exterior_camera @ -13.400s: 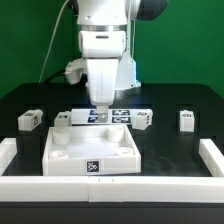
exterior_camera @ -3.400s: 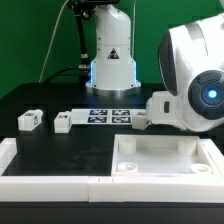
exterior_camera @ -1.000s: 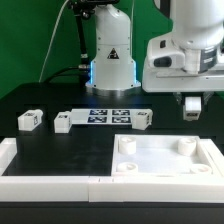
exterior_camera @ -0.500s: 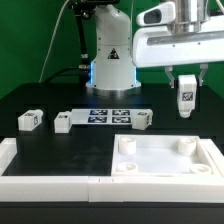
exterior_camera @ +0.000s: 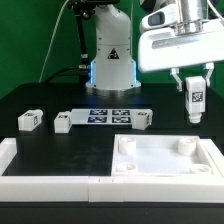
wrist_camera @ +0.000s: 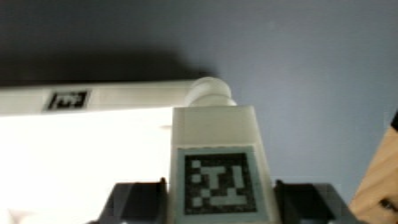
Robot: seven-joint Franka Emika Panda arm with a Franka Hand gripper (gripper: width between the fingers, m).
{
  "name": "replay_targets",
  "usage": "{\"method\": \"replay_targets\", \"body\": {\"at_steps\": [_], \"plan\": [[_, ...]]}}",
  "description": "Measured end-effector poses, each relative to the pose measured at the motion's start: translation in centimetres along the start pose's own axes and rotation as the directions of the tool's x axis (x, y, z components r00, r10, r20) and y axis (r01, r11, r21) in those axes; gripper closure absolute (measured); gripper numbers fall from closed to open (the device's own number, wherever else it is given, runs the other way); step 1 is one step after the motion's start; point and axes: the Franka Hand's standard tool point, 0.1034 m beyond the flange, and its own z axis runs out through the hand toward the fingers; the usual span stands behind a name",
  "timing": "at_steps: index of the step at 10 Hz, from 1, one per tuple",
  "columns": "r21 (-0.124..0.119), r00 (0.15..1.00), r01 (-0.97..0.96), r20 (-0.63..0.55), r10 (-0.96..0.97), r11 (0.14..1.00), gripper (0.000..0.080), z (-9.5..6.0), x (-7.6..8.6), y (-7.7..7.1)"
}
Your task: Assemble one leg
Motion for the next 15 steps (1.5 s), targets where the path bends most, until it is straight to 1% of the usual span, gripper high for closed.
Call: {"method": "replay_targets", "body": {"at_steps": [2,3,7,8,9,12,13,14,15], "plan": [[-0.009,0.996,0.085,-0.021,-0.085,0.996,0.0509,0.9,2.5,1.2],[-0.017,0.992,0.123,-0.023,-0.123,0.992,0.0509,1.6,3.3,2.0],[-0.015,0.993,0.118,-0.021,-0.119,0.993,0.0509,1.7,3.2,1.8],[-0.017,0.991,0.133,-0.018,-0.133,0.991,0.0509,1.7,3.3,2.0],[-0.021,0.987,0.158,-0.013,-0.158,0.987,0.0509,1.9,4.4,2.7],[-0.022,0.981,0.19,-0.028,-0.191,0.982,0.0509,3.8,9.1,4.0],[-0.023,0.981,0.193,-0.032,-0.193,0.981,0.0509,4.6,9.9,4.5],[-0.021,0.981,0.189,-0.032,-0.19,0.982,0.0509,5.2,10.2,4.5],[-0.018,0.98,0.195,-0.038,-0.196,0.981,0.0509,5.2,10.5,3.8]]}}
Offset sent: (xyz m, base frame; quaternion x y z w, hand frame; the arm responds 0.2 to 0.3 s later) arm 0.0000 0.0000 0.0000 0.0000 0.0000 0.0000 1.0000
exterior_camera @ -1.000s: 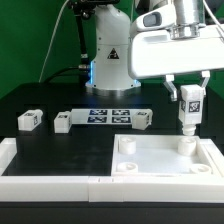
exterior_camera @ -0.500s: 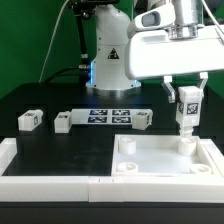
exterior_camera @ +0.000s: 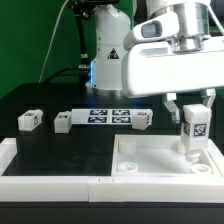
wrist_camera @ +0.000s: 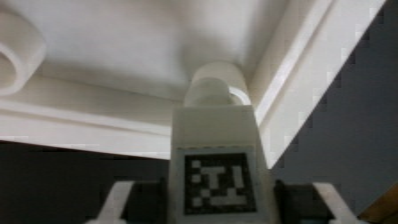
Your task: Assemble one leg
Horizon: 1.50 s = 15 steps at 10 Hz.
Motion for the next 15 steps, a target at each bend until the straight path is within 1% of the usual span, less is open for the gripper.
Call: {"method": "replay_targets", "body": {"at_steps": [3,5,8,10,12,15], "plan": [[0.007,1.0,0.015,-0.003,-0.015,1.0,0.0509,0.1,0.2,-1.2],[0.005,1.0,0.028,-0.007,-0.028,1.0,0.0509,0.6,0.0,-1.0],[0.003,0.999,0.03,-0.018,-0.03,1.0,0.0509,0.6,-0.1,-1.1],[0.004,0.999,0.034,-0.022,-0.034,0.999,0.0509,0.8,-0.2,-1.4],[-0.002,0.999,0.033,-0.034,-0.033,0.999,0.0509,1.0,0.2,-0.8],[-0.006,0.998,0.028,-0.047,-0.029,1.0,0.0509,1.1,0.4,-0.4]]}}
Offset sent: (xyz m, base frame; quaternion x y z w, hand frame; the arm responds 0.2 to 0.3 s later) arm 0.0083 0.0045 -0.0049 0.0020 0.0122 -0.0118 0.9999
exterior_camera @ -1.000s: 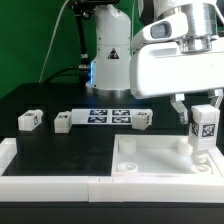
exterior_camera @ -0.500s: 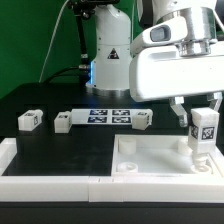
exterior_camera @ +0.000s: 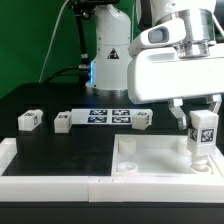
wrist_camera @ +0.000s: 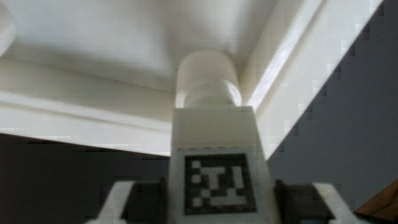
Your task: Assemble one leg
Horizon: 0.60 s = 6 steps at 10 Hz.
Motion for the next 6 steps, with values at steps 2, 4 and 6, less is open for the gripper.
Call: {"method": "replay_targets", "body": {"at_steps": [2,4,6], "plan": [[-0.002,1.0,-0.002,-0.005,0.002,1.0,0.0509,0.03,0.06,0.14],[-0.001,1.0,-0.001,-0.007,0.001,1.0,0.0509,0.16,0.25,0.06],[0.003,1.0,0.001,0.001,-0.001,1.0,0.0509,0.82,0.05,-0.24]]}}
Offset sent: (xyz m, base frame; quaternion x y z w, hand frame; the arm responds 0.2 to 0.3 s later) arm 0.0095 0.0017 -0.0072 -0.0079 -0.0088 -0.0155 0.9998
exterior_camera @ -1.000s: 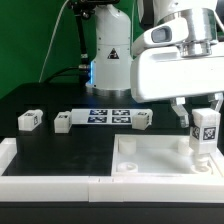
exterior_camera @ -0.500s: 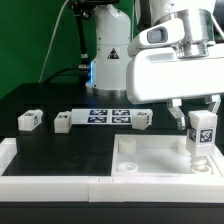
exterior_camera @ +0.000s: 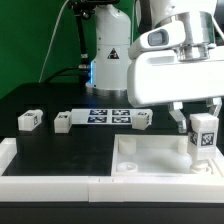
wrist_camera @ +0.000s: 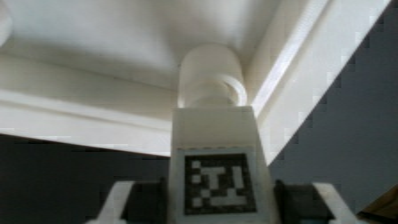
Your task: Assemble one leg
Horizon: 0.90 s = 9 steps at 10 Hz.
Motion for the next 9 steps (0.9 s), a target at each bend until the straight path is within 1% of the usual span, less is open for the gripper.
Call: {"method": "replay_targets", "body": {"at_steps": [2,4,9], "plan": [[0.002,1.0,0.003,0.003,-0.003,1.0,0.0509,0.18,-0.17,-0.25],[0.002,1.0,0.001,0.01,-0.001,1.0,0.0509,0.8,-0.81,-0.14],[-0.004,1.0,0.0,-0.015,0.0,1.0,0.0509,0.98,-0.61,-0.06]]}}
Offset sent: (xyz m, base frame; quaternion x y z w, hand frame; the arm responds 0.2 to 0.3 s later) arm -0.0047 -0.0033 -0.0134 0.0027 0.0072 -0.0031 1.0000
